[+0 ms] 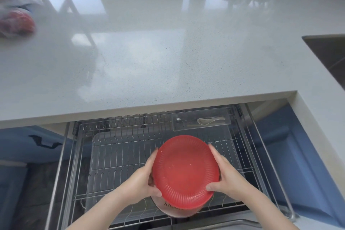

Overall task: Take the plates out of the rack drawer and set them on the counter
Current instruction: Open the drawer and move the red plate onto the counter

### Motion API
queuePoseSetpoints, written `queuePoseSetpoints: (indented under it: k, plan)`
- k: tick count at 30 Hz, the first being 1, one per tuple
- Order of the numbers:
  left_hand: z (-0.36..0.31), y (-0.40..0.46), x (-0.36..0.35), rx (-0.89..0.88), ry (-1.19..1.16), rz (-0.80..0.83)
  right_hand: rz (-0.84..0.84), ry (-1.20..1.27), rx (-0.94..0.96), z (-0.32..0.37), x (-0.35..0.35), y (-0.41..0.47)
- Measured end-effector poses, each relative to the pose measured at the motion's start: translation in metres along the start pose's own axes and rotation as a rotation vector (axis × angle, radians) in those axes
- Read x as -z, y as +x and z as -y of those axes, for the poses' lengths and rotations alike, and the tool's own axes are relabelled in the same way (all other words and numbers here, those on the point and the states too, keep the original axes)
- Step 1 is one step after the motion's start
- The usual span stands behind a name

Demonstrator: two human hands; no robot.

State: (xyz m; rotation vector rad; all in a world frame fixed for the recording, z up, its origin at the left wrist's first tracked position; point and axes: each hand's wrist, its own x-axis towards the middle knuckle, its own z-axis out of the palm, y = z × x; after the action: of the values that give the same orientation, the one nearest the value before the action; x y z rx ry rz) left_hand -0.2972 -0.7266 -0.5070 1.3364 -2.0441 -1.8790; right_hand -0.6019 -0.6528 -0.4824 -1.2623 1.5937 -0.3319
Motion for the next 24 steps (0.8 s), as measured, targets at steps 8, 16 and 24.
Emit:
queuePoseSetpoints:
  k: [8, 16, 24]
  plan:
    - [-0.058, -0.032, 0.049, -0.059, -0.036, 0.033, 0.057, 0.147, 0.097, 0.056, 0.046, -0.023]
    - [-0.101, -0.074, 0.129, -0.069, -0.038, -0.073, 0.168, 0.040, 0.218, 0.162, 0.069, -0.013]
    - [-0.122, -0.104, 0.207, -0.060, -0.103, -0.122, 0.201, -0.050, 0.241, 0.243, 0.070, 0.032]
